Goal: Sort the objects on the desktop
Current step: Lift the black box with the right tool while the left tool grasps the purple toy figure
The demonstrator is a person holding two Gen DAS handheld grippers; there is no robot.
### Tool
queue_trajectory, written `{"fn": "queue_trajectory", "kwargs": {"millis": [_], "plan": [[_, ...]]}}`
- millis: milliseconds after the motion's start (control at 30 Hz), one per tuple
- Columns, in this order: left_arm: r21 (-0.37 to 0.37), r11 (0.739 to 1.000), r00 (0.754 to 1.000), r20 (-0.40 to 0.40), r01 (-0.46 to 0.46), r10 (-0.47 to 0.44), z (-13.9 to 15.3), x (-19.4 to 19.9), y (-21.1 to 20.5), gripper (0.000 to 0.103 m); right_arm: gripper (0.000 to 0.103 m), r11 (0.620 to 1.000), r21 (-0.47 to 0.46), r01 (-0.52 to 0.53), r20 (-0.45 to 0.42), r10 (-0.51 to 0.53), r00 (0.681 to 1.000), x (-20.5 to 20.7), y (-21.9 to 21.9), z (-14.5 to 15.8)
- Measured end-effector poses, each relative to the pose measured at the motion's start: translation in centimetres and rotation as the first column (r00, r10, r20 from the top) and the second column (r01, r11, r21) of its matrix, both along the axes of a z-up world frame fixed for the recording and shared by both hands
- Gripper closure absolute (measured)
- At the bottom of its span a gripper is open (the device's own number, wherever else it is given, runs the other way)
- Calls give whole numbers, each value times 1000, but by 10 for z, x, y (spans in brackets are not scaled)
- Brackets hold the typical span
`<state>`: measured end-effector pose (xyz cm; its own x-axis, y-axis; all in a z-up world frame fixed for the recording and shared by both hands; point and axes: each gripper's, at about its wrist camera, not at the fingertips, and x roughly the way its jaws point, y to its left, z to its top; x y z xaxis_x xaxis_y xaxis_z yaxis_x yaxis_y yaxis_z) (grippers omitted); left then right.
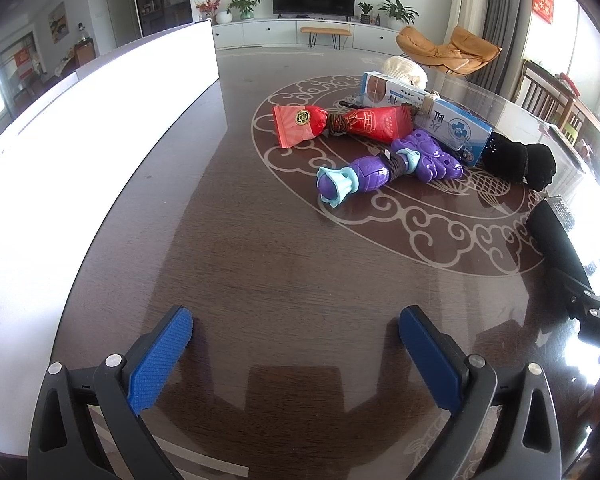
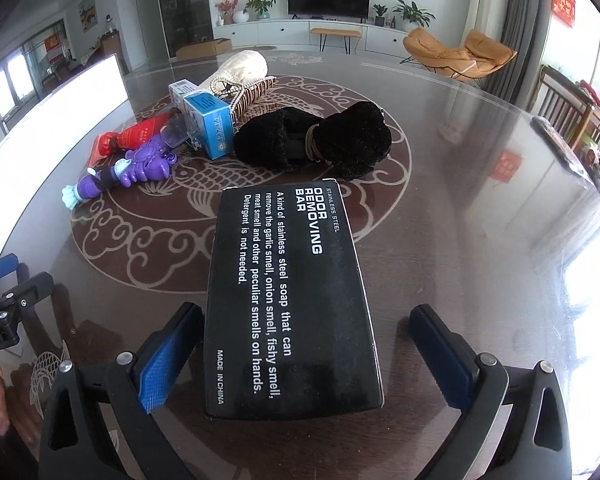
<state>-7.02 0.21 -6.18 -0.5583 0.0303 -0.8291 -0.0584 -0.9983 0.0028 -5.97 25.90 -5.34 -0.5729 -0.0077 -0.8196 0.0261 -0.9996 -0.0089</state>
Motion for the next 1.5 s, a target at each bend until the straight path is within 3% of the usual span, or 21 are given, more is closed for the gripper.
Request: {"fn": "queue_trajectory", "kwargs": {"millis": [433,667,767,900,1133,1167,1267,1300,1333,1400,1500], "plan": [[-1,1000,1000,-4,6,-6,-1,12,1,0,0,1000,0,0,0,0,1000,0,0,0],[-4,995,992,69,104,-104,1,-8,-3,0,0,1000,1,0,-1,0,1000,0,0,0],[-33,980,978,76,196,-194,5,-27,-1,0,0,1000,1,0,-1,0,1000,1,0,0],[-71,948,950,15,312,-311,20,-48,12,0,0,1000,1,-1,-1,1,1000,0,0,-1],[-110,902,908,36,418,-416,14,-94,52,0,0,1000,1,-2,-2,2,1000,1,0,0],[-111,895,901,43,433,-431,11,-96,57,3,0,1000,1,-2,-2,2,1000,1,1,0],[-21,890,891,22,455,-454,12,-93,61,39,0,1000,1,0,-3,0,1000,1,1,0],[5,895,895,18,447,-447,14,-93,60,51,0,1000,1,1,-3,-1,1000,1,1,0],[-13,903,903,9,429,-429,15,-90,60,73,0,1000,1,1,-3,-1,1000,1,1,0],[18,913,913,0,407,-408,16,-82,54,80,0,1000,2,1,-3,-1,1000,1,0,0],[47,935,937,-4,350,-350,15,-59,41,81,0,1000,2,1,-3,-1,1000,1,0,-1]]}}
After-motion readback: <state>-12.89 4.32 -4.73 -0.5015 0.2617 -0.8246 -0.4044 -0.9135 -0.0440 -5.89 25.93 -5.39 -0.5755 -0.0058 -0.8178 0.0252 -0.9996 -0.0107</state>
